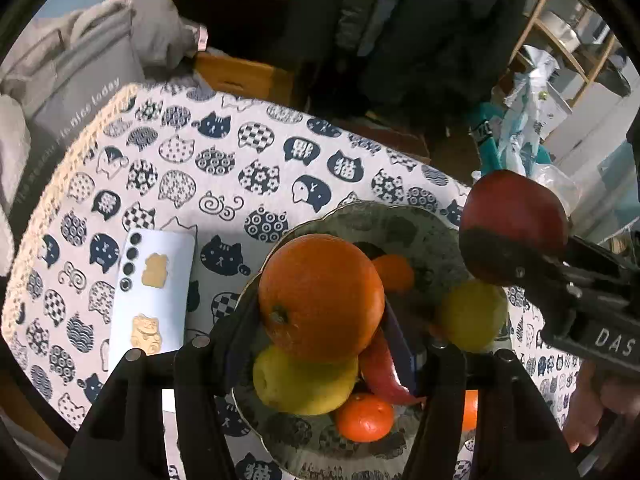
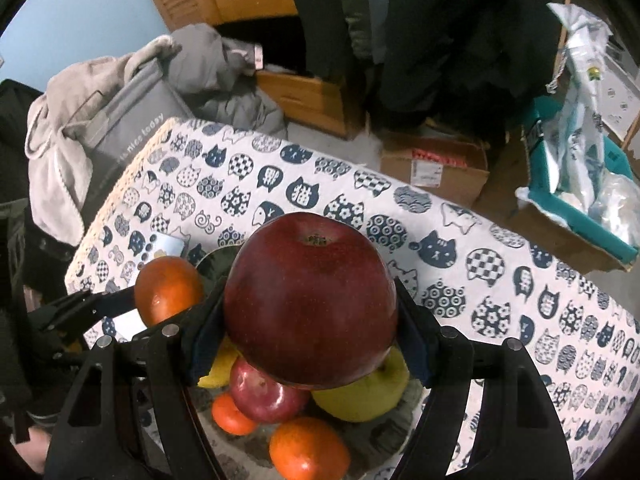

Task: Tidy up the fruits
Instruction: 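Carry the orange with the left tool while the right tool carries the apple to the bowl, then lower the orange and apple into the bowl and open both tools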

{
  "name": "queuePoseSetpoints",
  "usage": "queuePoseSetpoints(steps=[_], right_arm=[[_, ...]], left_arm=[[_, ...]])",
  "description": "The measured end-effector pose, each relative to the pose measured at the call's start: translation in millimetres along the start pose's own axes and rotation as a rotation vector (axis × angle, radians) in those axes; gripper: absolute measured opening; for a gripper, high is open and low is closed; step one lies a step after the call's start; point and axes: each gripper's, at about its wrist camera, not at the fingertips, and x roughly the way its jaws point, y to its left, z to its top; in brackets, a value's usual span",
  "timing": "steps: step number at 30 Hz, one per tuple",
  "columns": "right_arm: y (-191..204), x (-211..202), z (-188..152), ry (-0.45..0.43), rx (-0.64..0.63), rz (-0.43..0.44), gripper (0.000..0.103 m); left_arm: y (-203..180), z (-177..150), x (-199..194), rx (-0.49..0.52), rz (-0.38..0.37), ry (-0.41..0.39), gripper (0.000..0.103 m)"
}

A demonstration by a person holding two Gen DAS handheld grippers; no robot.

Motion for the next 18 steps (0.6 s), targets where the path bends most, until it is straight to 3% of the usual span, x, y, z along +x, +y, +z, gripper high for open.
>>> queuePoseSetpoints(steps=[15,18], right_arm=[[4,39,3,0.105,-0.010,0.029,0.076],[7,46,2,0.126,-0.022,0.025,0.076]], left_arm=[[9,-1,22,-0.027,0.006,0.052,0.062],[10,-1,20,-0.020,0.006,0.042,0.069]])
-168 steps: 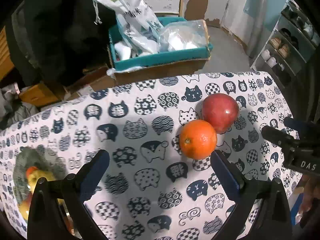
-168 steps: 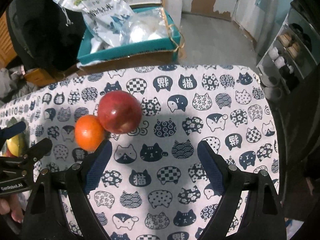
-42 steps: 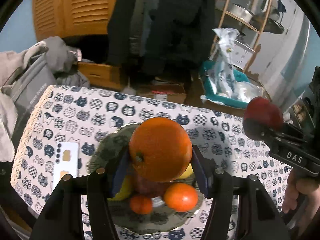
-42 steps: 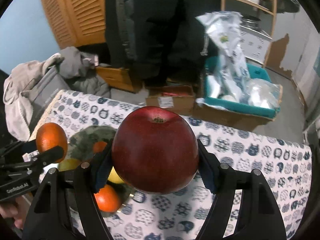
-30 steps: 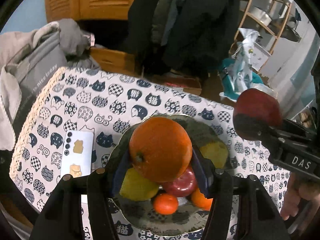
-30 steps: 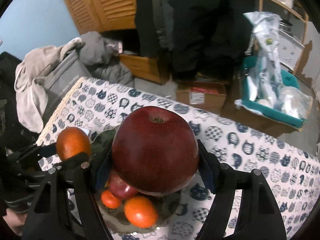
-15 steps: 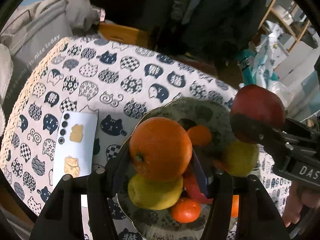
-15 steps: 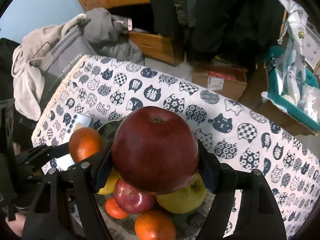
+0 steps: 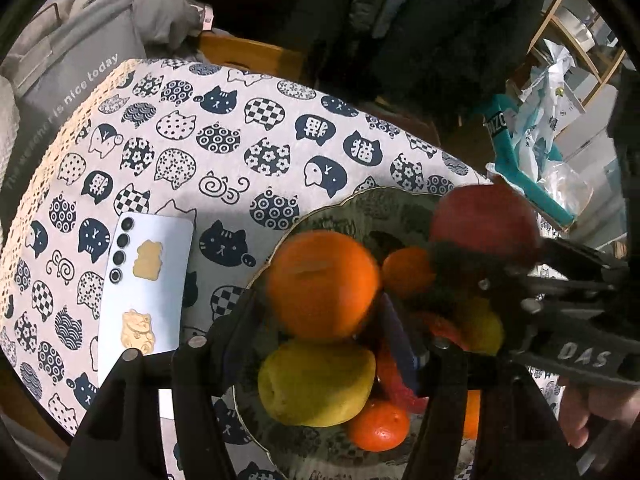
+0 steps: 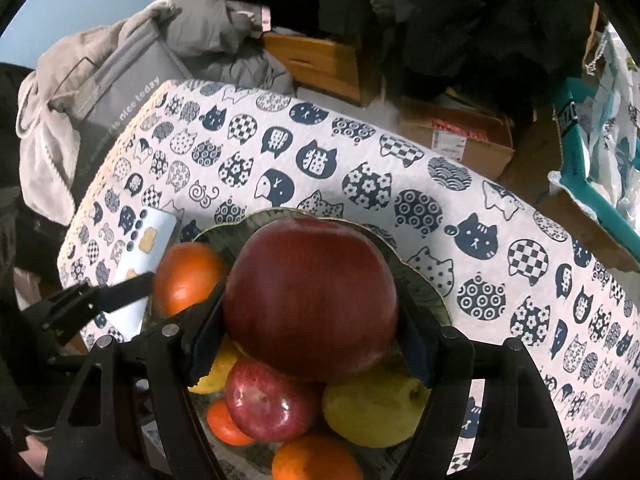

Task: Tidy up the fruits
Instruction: 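Lower the orange and apple into the bowl and open both tools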

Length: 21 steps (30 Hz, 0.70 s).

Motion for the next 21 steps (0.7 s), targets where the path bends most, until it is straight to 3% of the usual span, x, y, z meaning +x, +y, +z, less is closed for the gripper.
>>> queuePoseSetpoints(steps=[3,10,21], right_arm=[[2,4,0,0.021,-0.005,0.001,0.077],[7,-17,7,-0.030,-0.013,0.020,0.081],[6,-51,3,-0.087,0.008,0.017,0.081]], left_arm=[[-3,0,-2,0.025,0.004,-0.005,0.073],[-6,-2,-7,0.043,0.010,-0.010,0.074],[-11,-1,-49,0.038,0.009,-0.097,0.074]])
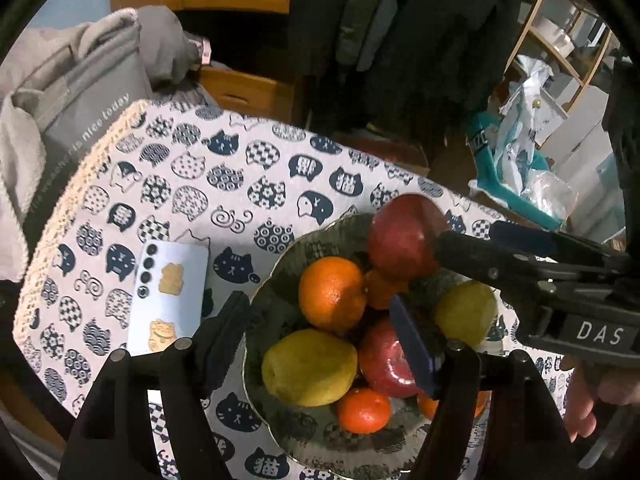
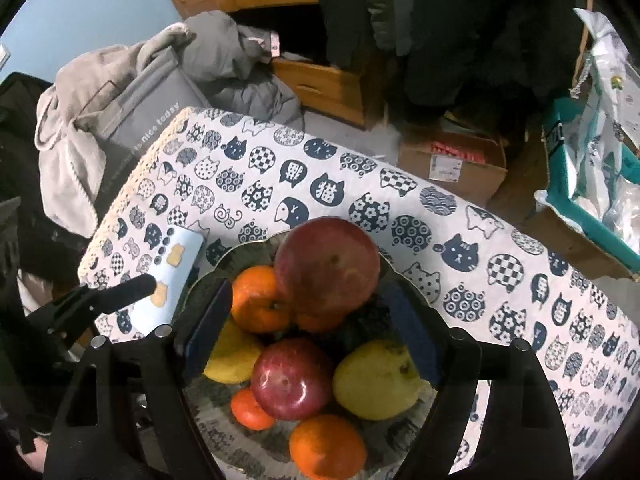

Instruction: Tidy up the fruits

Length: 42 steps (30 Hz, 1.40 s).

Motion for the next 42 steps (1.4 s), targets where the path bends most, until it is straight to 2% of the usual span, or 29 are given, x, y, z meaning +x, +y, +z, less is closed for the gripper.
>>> queuePoseSetpoints(steps=[11,14,18,23,26,28,32,37,42], right_arm=[[5,-73,-13,-0.136,-0.016,-0.099,0.081],[7,-93,-20,-0.172,-0.033,-0.132,0.085],[9,-124,-32,-0.226,-0.044,-0.174,0.085],[11,-158,-43,-0.295,-0.038,-0.188,0.086],[15,-179,-52,-0.334,-0.044,-0.199,0.086],[19,-192,-59,-0.367,-0.060,-0.226,0.086],[26,-214,-72,-0.427,-0.081,-0.281,0.086],[25,-236,-85,-0.482,-0.061,-0.290,0.086],[16,-258,-99,-0.540,-0.023,-0.298,0.086]], left_arm=[[-8,-5,-58,0.015,0.006,-0.097,0.077],[-13,-8,-79,0.029,-0.001,-0.132,0.078],[-22,-14,-108,0.066,0.018,-0.189,0.086],[-30,-20,-145,0.089,0.020,-0.265,0.087],[-36,-24,-161,0.109,0.034,-0.308,0.091],[-41,-26,-171,0.124,0.043,-0.332,0.093],[-49,-28,-196,0.133,0.048,-0.399,0.102],[-56,-33,-219,0.144,0.054,-0.471,0.102],[-61,-34,-234,0.143,0.040,-0.507,0.102]])
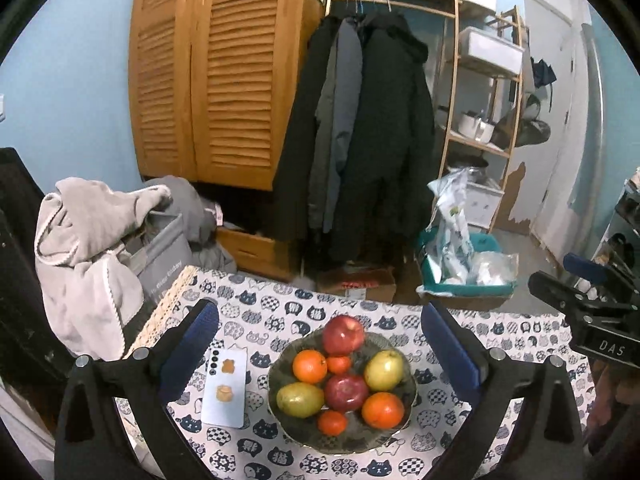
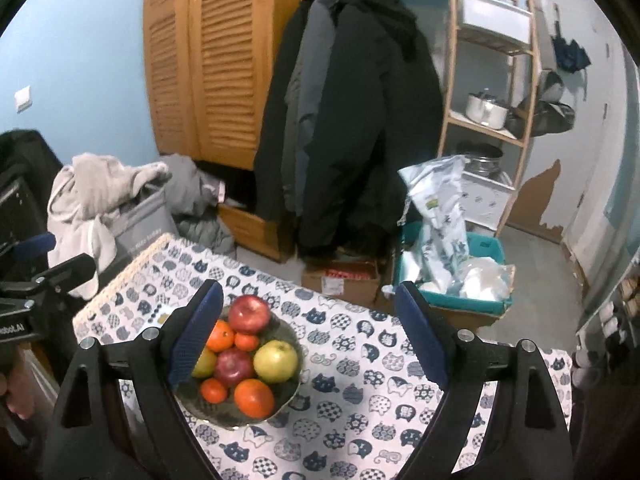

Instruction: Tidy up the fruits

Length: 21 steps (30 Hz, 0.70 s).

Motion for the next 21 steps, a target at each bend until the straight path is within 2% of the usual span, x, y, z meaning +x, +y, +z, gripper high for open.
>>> queuePoseSetpoints(steps=[8,14,21], right_arm=[[-28,-16,-13,-0.034,0.030,-0.070,0.086],[-43,-15,-20,-0.033,0.040,-0.112,0.086],[-49,-19,-23,-0.036,0.043,-0.117,0.086]], left_arm=[[-13,5,-11,0.045,0.029,-0.052,0.102],[-22,6,-14,0.050,0.009,-0.055,0.102],[-29,7,-11,0.057,0.006,-0.047,0.102]])
